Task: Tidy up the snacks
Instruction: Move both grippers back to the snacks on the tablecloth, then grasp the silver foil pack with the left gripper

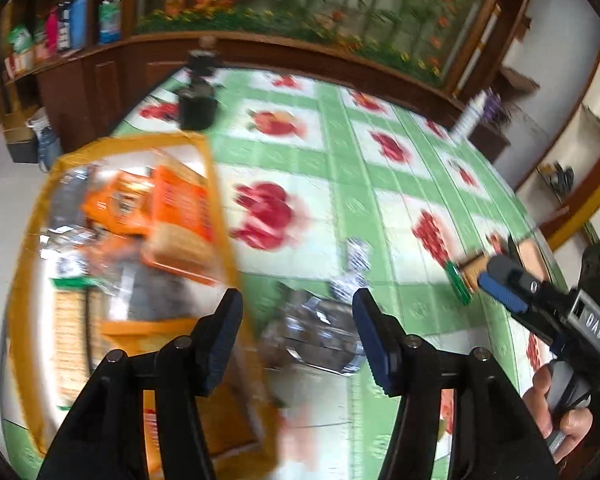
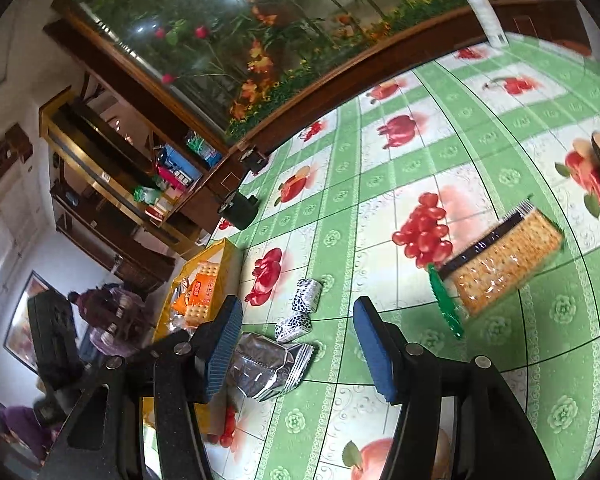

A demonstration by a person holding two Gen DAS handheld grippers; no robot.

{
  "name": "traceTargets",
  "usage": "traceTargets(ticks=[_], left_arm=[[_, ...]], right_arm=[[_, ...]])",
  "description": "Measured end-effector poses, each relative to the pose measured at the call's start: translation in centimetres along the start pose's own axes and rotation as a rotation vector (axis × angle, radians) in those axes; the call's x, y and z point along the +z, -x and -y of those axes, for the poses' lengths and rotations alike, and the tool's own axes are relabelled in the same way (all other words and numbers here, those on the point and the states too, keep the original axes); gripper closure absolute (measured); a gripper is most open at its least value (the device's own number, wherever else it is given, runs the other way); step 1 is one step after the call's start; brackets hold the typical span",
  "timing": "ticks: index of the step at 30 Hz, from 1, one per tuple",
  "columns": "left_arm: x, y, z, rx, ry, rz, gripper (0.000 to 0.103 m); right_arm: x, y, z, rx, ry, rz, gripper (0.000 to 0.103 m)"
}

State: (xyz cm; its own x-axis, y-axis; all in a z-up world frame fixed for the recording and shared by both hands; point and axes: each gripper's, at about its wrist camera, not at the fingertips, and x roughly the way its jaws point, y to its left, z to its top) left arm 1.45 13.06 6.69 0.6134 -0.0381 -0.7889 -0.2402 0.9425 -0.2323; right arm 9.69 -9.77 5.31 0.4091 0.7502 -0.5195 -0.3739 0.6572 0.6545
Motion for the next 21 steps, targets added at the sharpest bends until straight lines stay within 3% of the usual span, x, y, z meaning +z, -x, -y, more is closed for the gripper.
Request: traceTargets(ticks=[3, 10, 13, 15, 18, 21], left_arm=[[-0.1, -1.7, 2.0, 0.029, -0.037, -0.042, 0.045], [1.2, -5.8, 4.1, 0.247, -0.103, -0.100, 0.041], [0.6, -7.4, 4.5, 0.257, -0.113, -0.152, 0.041], [-0.1, -7.6, 4.7, 0.224, -0.115, -0.166, 0.038], [-1.1, -7.2, 6.0, 0.104, -0.130, -0.190, 0.033], [-1.7, -6.1, 7.0, -0.083, -0.118, -0.221, 0.033]], right_arm=[[0.1, 0.4, 0.5, 0.007, -0.025, 0.007, 0.041], [0.2, 1.2, 0.7, 0.016, -0.029, 0.025, 0.040], [0.3, 1.7, 1.1, 0.022, -0.043, 0.037, 0.040], [0.4, 2.0, 1.3, 0.025, -0.049, 0.047, 0.040], [0.5, 2.4, 1.4, 0.030, -0.057, 0.057, 0.040], [0.7, 2.6, 1.5, 0.035, -0.063, 0.061, 0.040]])
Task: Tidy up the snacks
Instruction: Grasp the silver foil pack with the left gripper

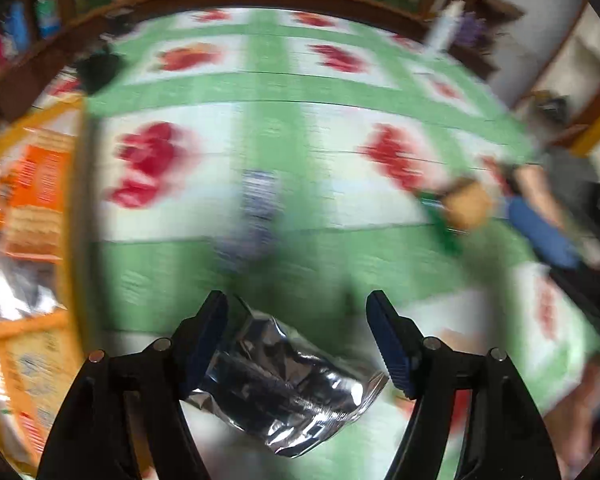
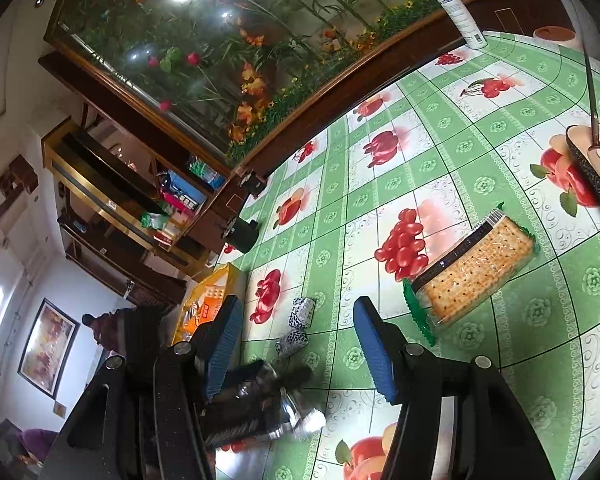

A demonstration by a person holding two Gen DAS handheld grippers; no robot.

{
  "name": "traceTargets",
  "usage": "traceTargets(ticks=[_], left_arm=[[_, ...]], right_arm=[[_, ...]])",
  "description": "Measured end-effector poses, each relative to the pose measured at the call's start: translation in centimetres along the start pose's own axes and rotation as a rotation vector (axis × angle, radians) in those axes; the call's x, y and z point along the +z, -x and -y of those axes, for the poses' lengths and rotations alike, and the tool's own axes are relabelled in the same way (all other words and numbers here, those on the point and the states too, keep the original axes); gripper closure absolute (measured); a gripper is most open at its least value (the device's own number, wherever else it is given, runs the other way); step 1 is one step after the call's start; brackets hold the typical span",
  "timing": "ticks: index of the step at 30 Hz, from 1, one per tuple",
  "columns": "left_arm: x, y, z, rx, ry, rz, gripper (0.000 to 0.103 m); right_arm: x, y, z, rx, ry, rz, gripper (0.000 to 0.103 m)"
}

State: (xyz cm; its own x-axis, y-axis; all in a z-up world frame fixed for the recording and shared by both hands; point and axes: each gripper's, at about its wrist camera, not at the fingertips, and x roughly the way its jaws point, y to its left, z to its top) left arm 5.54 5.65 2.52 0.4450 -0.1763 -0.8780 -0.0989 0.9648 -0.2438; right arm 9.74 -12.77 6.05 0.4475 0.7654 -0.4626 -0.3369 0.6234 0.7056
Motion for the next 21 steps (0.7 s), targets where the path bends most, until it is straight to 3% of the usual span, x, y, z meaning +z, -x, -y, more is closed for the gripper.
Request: traceTargets(ticks=[1, 3, 6, 11, 13, 16, 21], left_arm=[[-0.4, 0.6, 0.3, -0.062, 0.005, -0.003, 0.032], [-1.0, 1.8, 0.6, -0.081, 0.006, 0.012, 0.032], [-2.5, 4.0, 0.7, -0.042, 0.024, 0.047, 0.031], [-5.9, 6.3, 0.5, 0.024, 0.112, 0.088, 0.022], [-7.5, 6.1, 0.4, 0.031, 0.193, 0.092, 0.016], [-8.0, 4.9, 0.7, -0.008, 0.248, 0.074, 0.016], [-7.0, 2.5, 1.9, 0.060, 0.257, 0.055, 0.016]], right_arm=[[0.0, 0.1, 0.1, 0.000, -0.002, 0.004, 0.040], [0.1, 0.2, 0.2, -0.002, -0.004, 0.007, 0.041], [0.2, 0.6, 0.7, -0.002, -0.019, 0.015, 0.041], [0.4, 1.2, 1.1, 0.008, -0.036, 0.027, 0.041], [0.4, 1.4, 1.0, 0.012, -0.035, 0.032, 0.041], [0.6, 1.8, 1.1, 0.003, -0.035, 0.047, 0.041], [0.8, 2.5, 1.6, -0.015, -0.044, 0.074, 0.041]])
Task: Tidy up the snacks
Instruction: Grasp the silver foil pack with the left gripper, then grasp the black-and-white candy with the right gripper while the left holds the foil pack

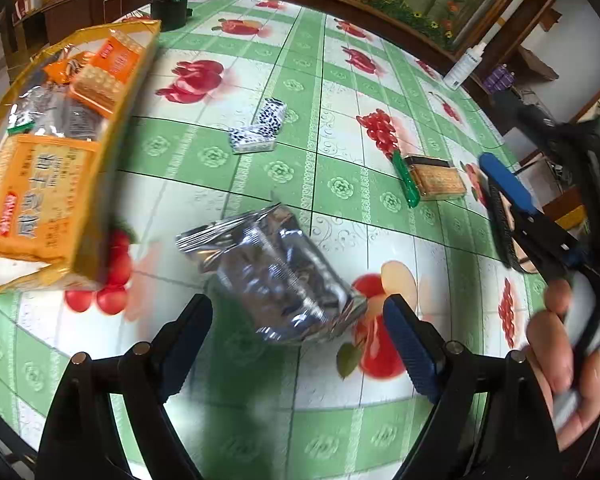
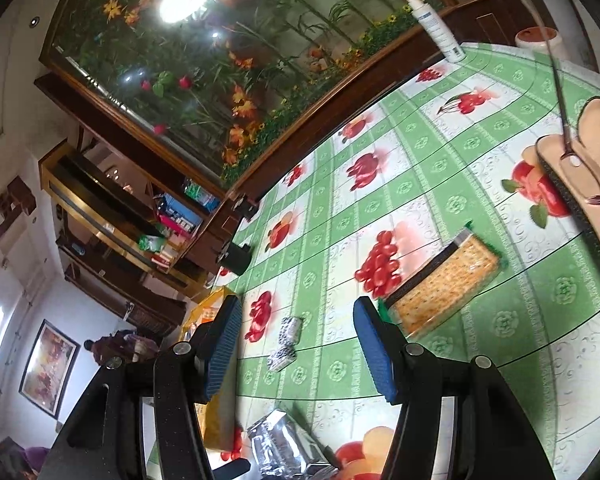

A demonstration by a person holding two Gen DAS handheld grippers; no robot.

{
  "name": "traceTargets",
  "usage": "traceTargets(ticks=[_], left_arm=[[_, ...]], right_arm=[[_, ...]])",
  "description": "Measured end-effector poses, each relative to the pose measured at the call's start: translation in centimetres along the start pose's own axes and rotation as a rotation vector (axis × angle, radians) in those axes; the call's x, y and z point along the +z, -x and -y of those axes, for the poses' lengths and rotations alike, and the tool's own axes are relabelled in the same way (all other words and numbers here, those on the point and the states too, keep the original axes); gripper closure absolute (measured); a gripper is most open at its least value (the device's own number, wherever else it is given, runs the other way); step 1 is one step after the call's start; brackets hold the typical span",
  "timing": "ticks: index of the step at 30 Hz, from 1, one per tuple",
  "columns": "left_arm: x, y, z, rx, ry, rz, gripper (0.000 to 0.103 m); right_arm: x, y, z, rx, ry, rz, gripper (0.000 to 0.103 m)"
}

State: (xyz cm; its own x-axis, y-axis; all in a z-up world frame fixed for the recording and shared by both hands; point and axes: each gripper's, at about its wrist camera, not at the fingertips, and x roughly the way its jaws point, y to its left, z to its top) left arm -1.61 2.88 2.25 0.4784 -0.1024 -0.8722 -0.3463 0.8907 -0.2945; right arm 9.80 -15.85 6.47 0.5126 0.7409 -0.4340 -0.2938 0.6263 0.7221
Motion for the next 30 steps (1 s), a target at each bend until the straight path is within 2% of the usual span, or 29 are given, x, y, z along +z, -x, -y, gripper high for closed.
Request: traceTargets(ticks=[4, 8, 10, 11, 13, 18, 23, 26, 30], left_arm=[[0.9, -2.0, 0.6, 0.048, -0.029, -0.015, 0.017], [1.4, -2.8, 1.3, 0.091, -0.155, 0.016, 0.019], [1.3, -2.6, 1.1, 0.108, -0.200, 0.041, 0.036], [1.3, -2.5, 0.9, 0.107, -0.214, 0.047, 0.038], [1.3, -2.1, 0.2, 0.055, -0.233, 0.054, 0.044], [1.2, -1.4, -1.9, 0.004, -0.236, 0.063, 0.045], [0.1, -0.6, -2.7, 0.024, -0.308, 0.066, 0.045], [-0.4, -0.5, -2.6, 0.041, -0.336, 0.083, 0.044], [-1.0, -0.4, -2.6, 0.034, -0.362, 0.095, 0.044]], right_arm=[[0.2, 0.4, 0.7, 0.001, -0.016, 0.008, 0.040], [0.3, 0.7, 0.8, -0.001, -0.016, 0.012, 0.040], [0.3, 0.6, 0.8, 0.000, -0.015, 0.007, 0.040], [0.3, 0.5, 0.8, 0.001, -0.012, 0.003, 0.040], [0.2, 0.5, 0.6, -0.004, -0.003, -0.002, 0.040], [0.0, 0.0, 0.4, -0.019, 0.012, -0.017, 0.040], [-0.6, -1.3, -0.5, -0.043, 0.066, -0.055, 0.040], [-1.3, -2.7, -1.7, -0.057, 0.142, -0.101, 0.040], [-3.3, -5.9, -4.4, -0.063, 0.290, -0.209, 0.040]])
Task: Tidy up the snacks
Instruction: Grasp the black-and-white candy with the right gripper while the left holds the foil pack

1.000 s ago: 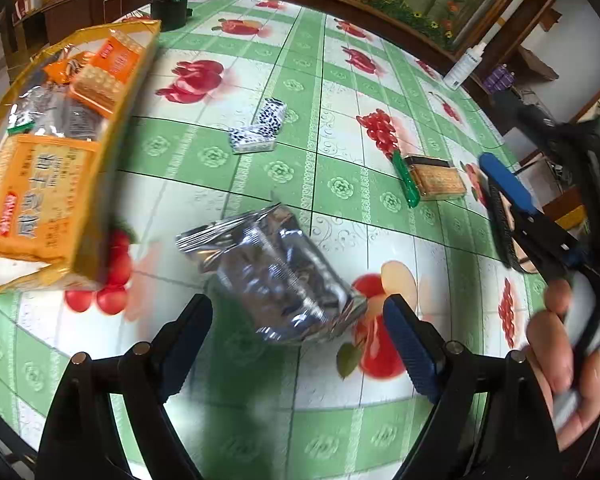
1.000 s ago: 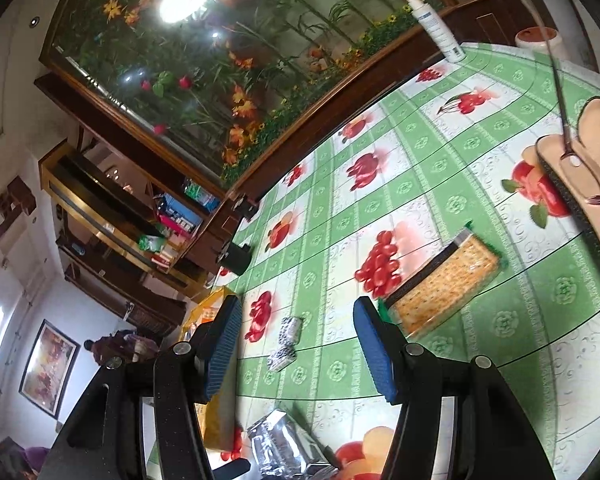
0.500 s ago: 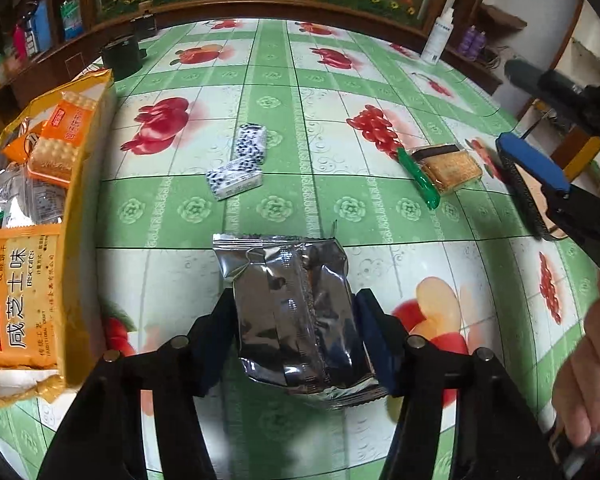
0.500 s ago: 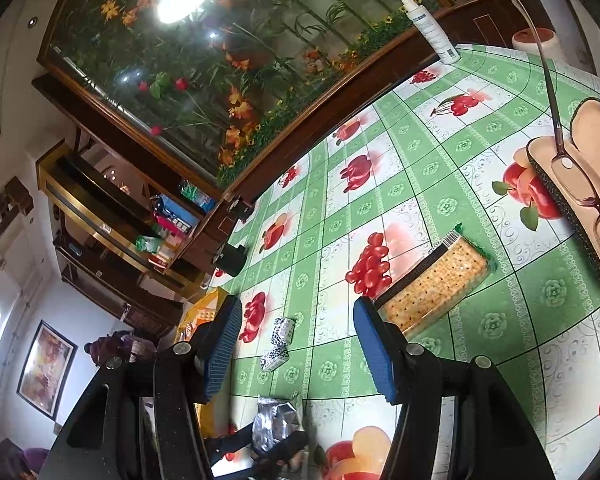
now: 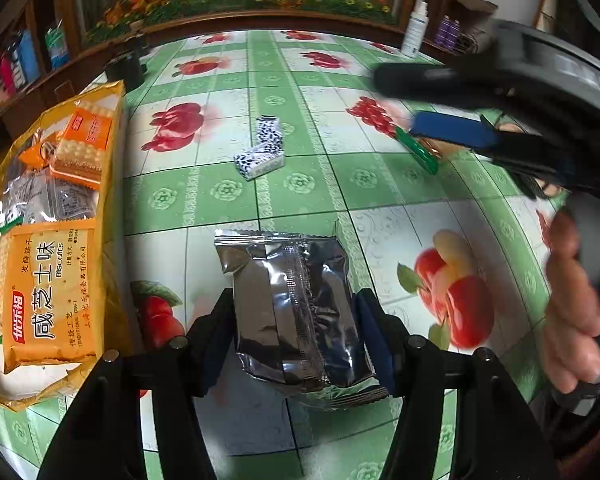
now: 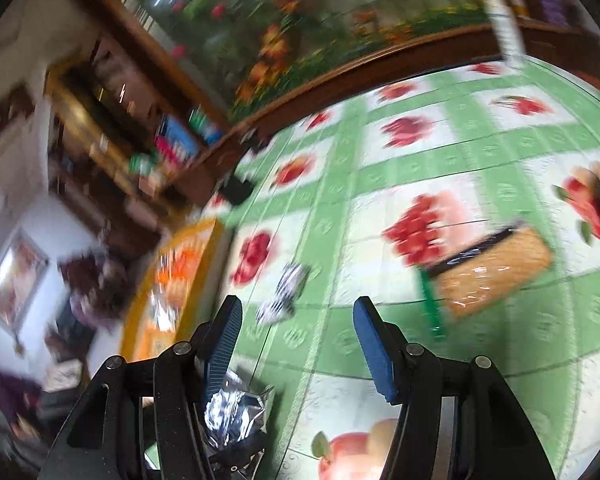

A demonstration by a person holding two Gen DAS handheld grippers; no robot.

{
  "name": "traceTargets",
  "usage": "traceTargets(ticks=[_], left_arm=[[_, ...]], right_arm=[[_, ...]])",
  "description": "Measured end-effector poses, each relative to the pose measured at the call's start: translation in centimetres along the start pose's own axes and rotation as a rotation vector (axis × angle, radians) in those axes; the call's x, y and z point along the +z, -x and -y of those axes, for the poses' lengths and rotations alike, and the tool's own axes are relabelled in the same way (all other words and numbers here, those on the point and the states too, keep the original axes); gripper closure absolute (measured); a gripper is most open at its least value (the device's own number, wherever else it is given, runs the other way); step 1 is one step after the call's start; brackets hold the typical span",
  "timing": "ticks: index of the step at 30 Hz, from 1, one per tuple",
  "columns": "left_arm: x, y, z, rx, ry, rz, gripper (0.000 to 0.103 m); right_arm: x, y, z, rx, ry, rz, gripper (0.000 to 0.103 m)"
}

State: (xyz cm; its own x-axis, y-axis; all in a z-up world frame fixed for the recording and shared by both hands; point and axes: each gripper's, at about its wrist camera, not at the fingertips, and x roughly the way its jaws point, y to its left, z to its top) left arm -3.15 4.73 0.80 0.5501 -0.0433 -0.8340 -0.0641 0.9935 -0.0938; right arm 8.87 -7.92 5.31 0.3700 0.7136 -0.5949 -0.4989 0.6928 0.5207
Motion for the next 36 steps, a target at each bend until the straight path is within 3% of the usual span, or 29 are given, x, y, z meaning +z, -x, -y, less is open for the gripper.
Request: traceTargets(ticks=[7, 16, 18, 19, 20, 26, 36], left_arm=[[-1.1, 0.8, -0.2, -0.067, 0.000, 0.021, 0.044], [-0.9, 0.9, -0.6, -0.103, 0.021, 0.021, 0.044], [-0.8, 0.8, -0.7, -0.100, 0.019, 0.021, 0.044], [-0.8, 0.8, -0.6, -0.097, 0.017, 0.021, 0.044], [-0.8, 0.8, -0.5, -0.094, 0.017, 0.022, 0.044], [-0.2, 0.3, -0.2, -0.076, 0.026, 0.022, 0.045], [4.8, -3.3, 1.2, 0.022, 0.036, 0.034, 0.045]], right_arm=[[-0.1, -6.1, -2.8, -0.030, 0.143, -0.164, 0.041], [-0.1, -10.1, -5.1, -0.153, 0.290, -0.230, 0.041], [0.0, -11.0, -5.5, -0.177, 0.318, -0.244, 0.053], [-0.1, -11.5, -5.6, -0.187, 0.329, -0.261, 0.066], [-0.3, -11.8, -5.7, -0.189, 0.339, -0.266, 0.067], [-0.2, -9.8, -5.2, -0.183, 0.338, -0.210, 0.068], [2.0, -2.8, -0.2, -0.206, 0.122, -0.048, 0.067]])
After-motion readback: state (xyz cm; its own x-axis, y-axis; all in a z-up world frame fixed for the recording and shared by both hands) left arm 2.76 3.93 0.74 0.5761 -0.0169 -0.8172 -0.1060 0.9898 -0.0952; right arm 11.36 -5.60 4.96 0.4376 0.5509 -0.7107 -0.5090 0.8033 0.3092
